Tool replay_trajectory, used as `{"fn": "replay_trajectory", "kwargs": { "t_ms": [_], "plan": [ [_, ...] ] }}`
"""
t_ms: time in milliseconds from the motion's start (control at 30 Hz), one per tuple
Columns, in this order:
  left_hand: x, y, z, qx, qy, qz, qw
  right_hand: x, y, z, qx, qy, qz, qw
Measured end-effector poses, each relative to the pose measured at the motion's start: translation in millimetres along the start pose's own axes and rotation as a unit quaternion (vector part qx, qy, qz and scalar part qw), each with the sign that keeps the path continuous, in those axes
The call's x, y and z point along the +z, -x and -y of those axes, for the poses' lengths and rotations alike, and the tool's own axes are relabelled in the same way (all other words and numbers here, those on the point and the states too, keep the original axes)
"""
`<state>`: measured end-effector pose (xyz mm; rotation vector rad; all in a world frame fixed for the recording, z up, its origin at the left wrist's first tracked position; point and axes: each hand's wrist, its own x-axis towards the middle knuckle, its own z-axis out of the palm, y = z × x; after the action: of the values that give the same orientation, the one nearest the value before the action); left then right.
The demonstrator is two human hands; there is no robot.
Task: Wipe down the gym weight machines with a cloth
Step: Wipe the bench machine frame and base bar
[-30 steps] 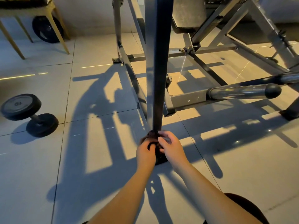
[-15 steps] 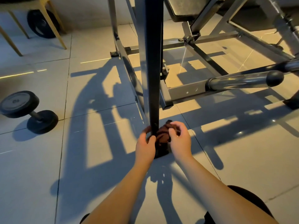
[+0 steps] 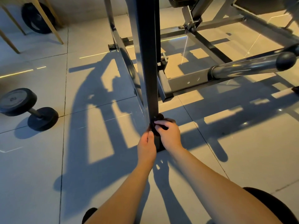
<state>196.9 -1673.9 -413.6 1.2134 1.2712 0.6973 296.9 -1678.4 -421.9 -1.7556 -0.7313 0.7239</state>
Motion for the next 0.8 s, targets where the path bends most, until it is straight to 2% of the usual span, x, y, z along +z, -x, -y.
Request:
{"fn": "replay_trajectory", "kwargs": {
  "t_ms": [133, 267, 333, 500, 567, 733, 800],
  "plan": [
    [-1, 1, -5, 0.001, -0.005, 0.002, 1.0, -8, 4, -1, 0.039, -0.029, 0.014, 0.999],
    [-2, -10, -16, 0.025, 0.003, -0.01, 1.0, -7, 2, 25, -0.06, -0.015, -0.045, 0.997],
    [-2, -15, -14, 0.034, 0.009, -0.022, 0.999, 0, 1, 27, -0.074, -0.003, -0.062, 0.995],
    [-4, -19, -6, 0.044, 0.002, -0.01, 0.999, 10, 4, -6, 0.042, -0.033, -0.053, 0.997],
    [-6, -19, -3, 0.045, -0.007, 0.0, 0.999, 8, 5, -5, 0.051, -0.029, -0.049, 0.997],
    [-9, -24, -2, 0.057, -0.003, 0.007, 0.998, 5, 0, 25, -0.068, -0.004, -0.083, 0.994],
    [-8, -27, -2, 0.064, 0.0, 0.001, 0.998, 6, -2, 24, -0.077, 0.009, -0.083, 0.994]
  ]
}}
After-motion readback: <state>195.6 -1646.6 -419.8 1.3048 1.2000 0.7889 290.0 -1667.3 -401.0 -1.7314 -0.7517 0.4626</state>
